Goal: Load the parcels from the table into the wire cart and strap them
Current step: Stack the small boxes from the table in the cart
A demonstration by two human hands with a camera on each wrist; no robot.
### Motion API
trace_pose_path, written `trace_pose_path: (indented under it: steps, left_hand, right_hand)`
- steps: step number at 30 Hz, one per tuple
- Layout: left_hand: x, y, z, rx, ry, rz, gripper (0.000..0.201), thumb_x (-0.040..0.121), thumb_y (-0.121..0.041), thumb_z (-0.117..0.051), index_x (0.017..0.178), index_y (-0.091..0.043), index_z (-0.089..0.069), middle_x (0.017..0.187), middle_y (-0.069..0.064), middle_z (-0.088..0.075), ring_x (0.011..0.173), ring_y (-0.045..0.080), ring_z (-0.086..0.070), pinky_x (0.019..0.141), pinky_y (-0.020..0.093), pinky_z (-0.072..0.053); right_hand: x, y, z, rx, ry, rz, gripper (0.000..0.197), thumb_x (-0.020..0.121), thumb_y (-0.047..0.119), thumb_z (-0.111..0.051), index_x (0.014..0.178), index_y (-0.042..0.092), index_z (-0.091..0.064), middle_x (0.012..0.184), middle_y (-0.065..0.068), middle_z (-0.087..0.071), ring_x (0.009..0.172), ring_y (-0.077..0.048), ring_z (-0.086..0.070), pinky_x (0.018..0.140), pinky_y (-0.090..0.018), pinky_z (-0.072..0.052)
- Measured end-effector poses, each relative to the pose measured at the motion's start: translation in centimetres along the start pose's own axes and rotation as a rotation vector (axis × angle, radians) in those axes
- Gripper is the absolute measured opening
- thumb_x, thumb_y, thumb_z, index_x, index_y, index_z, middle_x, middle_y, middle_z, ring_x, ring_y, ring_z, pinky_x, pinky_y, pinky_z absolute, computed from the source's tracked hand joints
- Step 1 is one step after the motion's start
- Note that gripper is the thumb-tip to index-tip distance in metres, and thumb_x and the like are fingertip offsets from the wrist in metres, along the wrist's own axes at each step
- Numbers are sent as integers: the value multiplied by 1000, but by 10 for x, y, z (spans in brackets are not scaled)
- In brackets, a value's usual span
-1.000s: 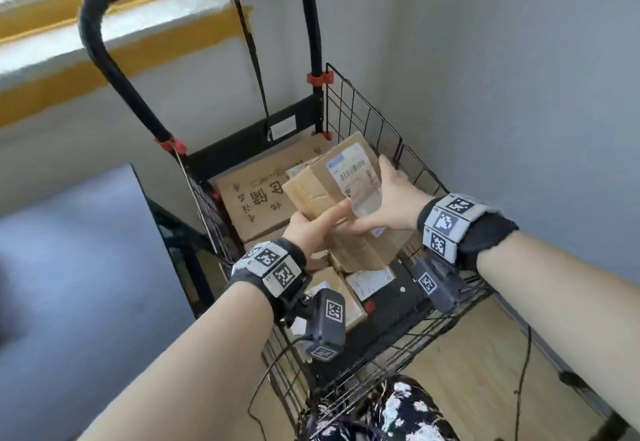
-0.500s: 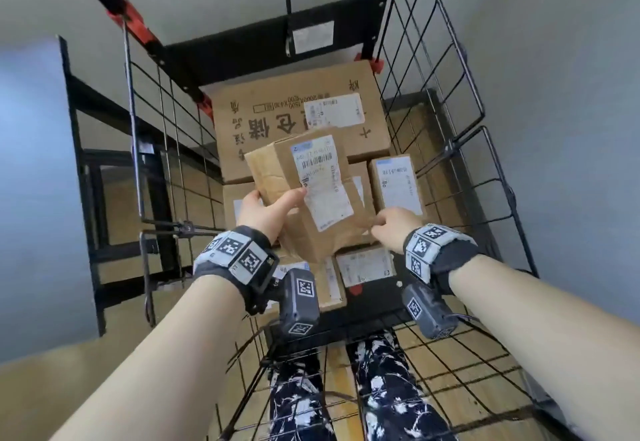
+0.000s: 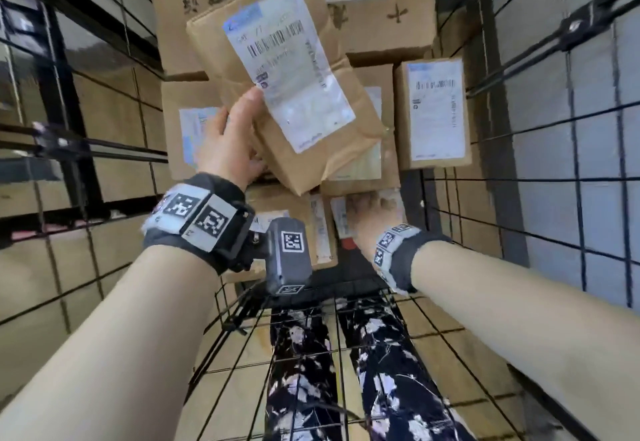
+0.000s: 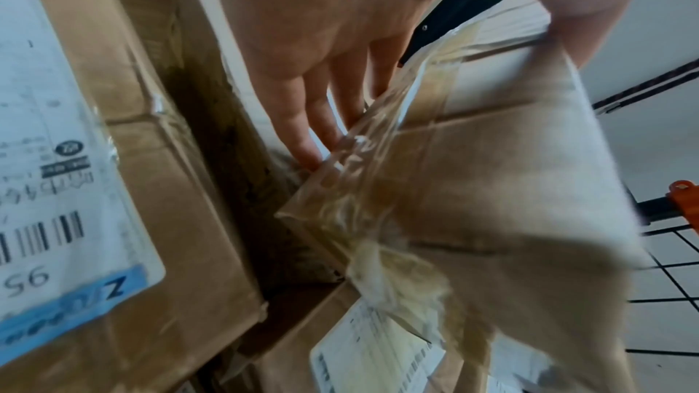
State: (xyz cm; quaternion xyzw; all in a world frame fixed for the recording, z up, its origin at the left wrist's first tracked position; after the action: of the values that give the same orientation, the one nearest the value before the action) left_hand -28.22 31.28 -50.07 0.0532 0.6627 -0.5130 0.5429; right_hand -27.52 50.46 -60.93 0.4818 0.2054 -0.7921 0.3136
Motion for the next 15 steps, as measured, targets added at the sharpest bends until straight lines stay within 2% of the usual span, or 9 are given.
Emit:
trace_pose_path:
  steps: [2,4,6,9,11,13,15]
  left_hand:
    - [6,8,-3,-46,26,14,48,83,-47,-61,125,-26,-54,119,-4,-60,106,16,-60,79,33,-54]
    - [10,13,-3,-58,47,7,41,88,-45,-54,125,-28,-53,121,-5,-61,103,14,-61,87,36,-52]
    - [14,17,-1,-61,57,-5,40,86,-49,-55,122,-31,-55,120,-8,-62,101,13,-63,93,41,-51]
    - [14,20,1,-80,87,1,55,71,-56,-57,122,-33,-56,121,-8,-63,105,14,-64,93,42,-51]
    - [13,20,3,-108,78,9,60,67,-56,-58,122,-33,-57,120,-7,-64,105,15,-64,94,42,-51]
    - [11,18,7,-147,62,10,57,73,-55,-60,124,-29,-57,118,-4,-66,104,17,-65,93,43,-52]
    - [6,13,12,-199,32,10,51,82,-52,-59,124,-24,-56,114,-1,-67,101,18,-66,90,42,-54]
  right_hand:
    - [11,4,-3,12,-58,-52,55,103,19,-25,150,0,-3,157,-20,-6,144,-37,-10,115,-47,-12]
    - [19,9,-6,-24,-90,-70,57,101,21,-30,149,0,-8,155,-19,-14,142,-36,-15,115,-46,-14]
    - [24,13,-6,-45,-98,-62,57,99,21,-33,148,2,-12,151,-18,-21,139,-35,-22,114,-44,-20]
    - [21,13,-4,-44,-116,-77,48,99,13,-33,144,0,-24,145,-20,-30,133,-36,-31,107,-41,-29]
    - [13,10,-1,-64,-97,-93,47,98,12,-35,143,1,-27,144,-19,-32,132,-35,-32,102,-38,-34]
    - [0,5,8,-55,-108,-76,52,96,13,-41,144,2,-24,146,-18,-30,133,-35,-31,100,-37,-35]
    - [-17,1,21,-13,-119,-53,53,94,16,-46,143,5,-29,144,-15,-35,132,-33,-36,98,-36,-37]
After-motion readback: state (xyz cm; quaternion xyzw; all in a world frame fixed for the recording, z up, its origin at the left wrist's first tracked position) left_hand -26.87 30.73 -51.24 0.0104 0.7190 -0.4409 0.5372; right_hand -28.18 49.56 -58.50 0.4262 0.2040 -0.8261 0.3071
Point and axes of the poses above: each hand's wrist, its own x-axis towards the middle knuckle, its own z-axis out of the back of the hand, y = z × x, the point moved 5 cm from there along x, towards the middle knuckle
